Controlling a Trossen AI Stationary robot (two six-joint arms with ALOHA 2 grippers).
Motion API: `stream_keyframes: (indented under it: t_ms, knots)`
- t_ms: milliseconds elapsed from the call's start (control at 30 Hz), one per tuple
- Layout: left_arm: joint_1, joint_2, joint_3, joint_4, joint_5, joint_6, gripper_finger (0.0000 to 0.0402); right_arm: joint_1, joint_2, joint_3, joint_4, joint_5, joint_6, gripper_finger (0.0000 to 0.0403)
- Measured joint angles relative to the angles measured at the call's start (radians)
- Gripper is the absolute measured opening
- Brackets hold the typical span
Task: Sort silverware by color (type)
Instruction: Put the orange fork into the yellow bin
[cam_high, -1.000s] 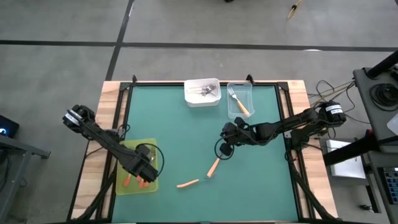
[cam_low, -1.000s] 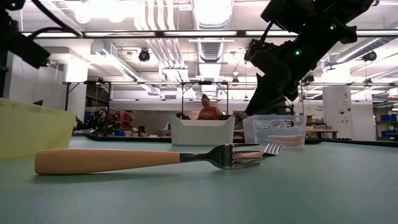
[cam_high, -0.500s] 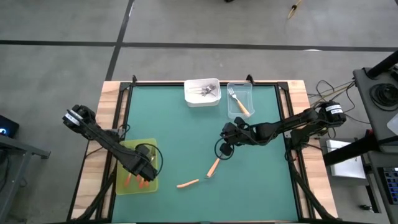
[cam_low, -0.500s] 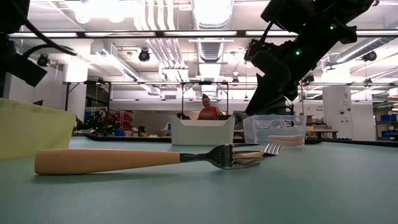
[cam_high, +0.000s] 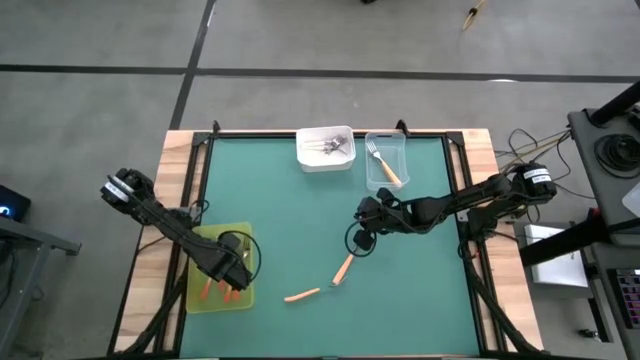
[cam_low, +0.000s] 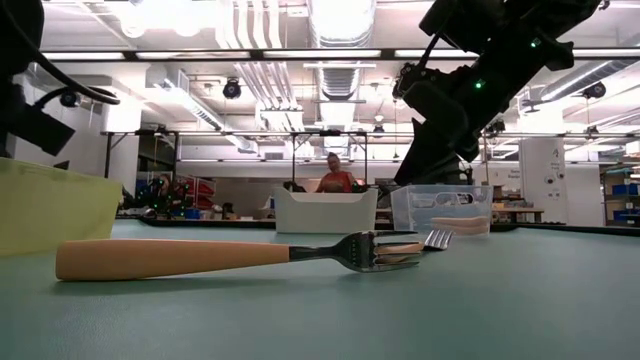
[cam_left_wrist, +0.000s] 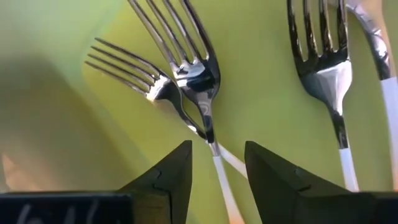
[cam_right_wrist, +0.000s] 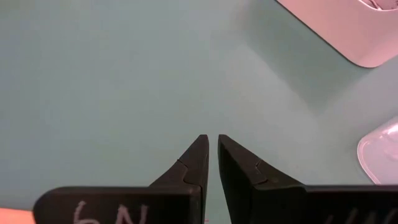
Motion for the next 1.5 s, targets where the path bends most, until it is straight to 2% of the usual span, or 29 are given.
stream_keyframes:
  t_ms: [200, 433, 833, 1500]
  knots:
    - [0.0, 0.0, -0.013, 0.017, -0.01, 0.0, 0.0127, 0.0, 0.0, 0.0, 0.0, 0.0, 0.0, 0.0027]
    - [0.0, -0.004, -0.043, 0.066, -0.009, 0.0, 0.0106, 0.0, 0.0, 0.0, 0.0, 0.001, -0.005, 0.0027]
    - [0.0, 0.001, -0.024, 0.072, -0.011, 0.008, 0.0006, 0.0, 0.0, 0.0, 0.001, 0.019, -0.007, 0.0027]
    - [0.0, -0.02, -0.012, 0.048, -0.016, -0.071, 0.0008, 0.0, 0.0, 0.0, 0.001, 0.027, -0.008, 0.0027]
